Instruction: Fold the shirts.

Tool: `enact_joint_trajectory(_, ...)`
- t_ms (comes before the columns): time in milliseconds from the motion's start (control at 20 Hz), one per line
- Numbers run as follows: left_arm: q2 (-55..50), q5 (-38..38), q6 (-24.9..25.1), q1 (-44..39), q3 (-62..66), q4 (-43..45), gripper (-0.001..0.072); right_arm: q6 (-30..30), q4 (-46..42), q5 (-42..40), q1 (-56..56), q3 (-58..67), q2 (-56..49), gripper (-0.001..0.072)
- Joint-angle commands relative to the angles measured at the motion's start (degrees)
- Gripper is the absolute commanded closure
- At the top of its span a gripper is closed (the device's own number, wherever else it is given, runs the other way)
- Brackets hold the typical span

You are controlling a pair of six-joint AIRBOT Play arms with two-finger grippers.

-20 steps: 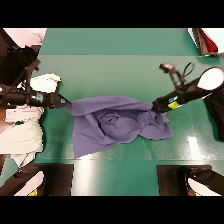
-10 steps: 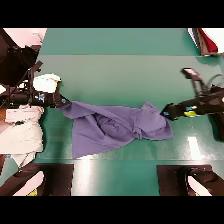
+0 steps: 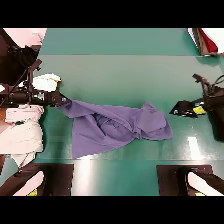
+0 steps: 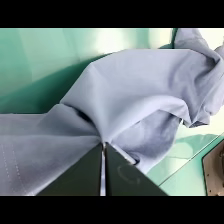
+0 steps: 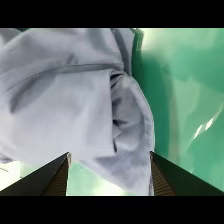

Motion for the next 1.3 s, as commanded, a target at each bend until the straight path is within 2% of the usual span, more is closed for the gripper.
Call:
enact_joint_trajectory(0,0.0,-0.4,0.0,0.0,0.1,0.0,0.0683,-1.9,1.8,0.2,2.6,0.0,-7.8,0.0161)
enact_joint_trajectory(200,0.0,-0.4,0.1,0.0,0.1,0.0,0.0683,-2.6,2.6,-1.8,8.5,0.0,-12.3,0.0173)
enact_joint_trajectory(350,0.0,-1.2,0.1,0.0,0.1,0.0,0.0683,-2.7,2.5,-2.8,10.0,0.1,-11.2,0.0451)
enact_joint_trajectory(400,0.0,-1.6,0.0,0.0,0.1,0.0,0.0683,-2.7,2.3,-2.7,9.9,0.1,-9.6,0.0570)
enact_joint_trajectory(500,0.0,-2.9,0.0,0.1,1.8,0.0,0.0683,-2.7,2.0,-2.5,8.3,0.3,-4.5,0.0696)
enact_joint_trajectory(650,0.0,-5.8,-0.4,0.0,12.6,0.5,0.0683,-2.4,2.1,-2.8,3.6,4.8,4.6,0.0697)
enact_joint_trajectory(800,0.2,-6.6,-2.1,0.0,27.2,-0.3,0.0683,-2.4,2.2,-5.1,-0.2,15.0,11.6,0.0697)
enact_joint_trajectory(1100,0.2,-6.9,-3.5,0.0,56.0,-4.7,0.0683,-2.5,1.5,-17.3,-1.4,34.9,19.9,0.0697)
enact_joint_trajectory(1250,0.2,-4.8,-5.5,0.0,68.7,-5.4,0.0683,-2.5,-2.7,-20.0,-1.3,43.1,22.3,0.0698)
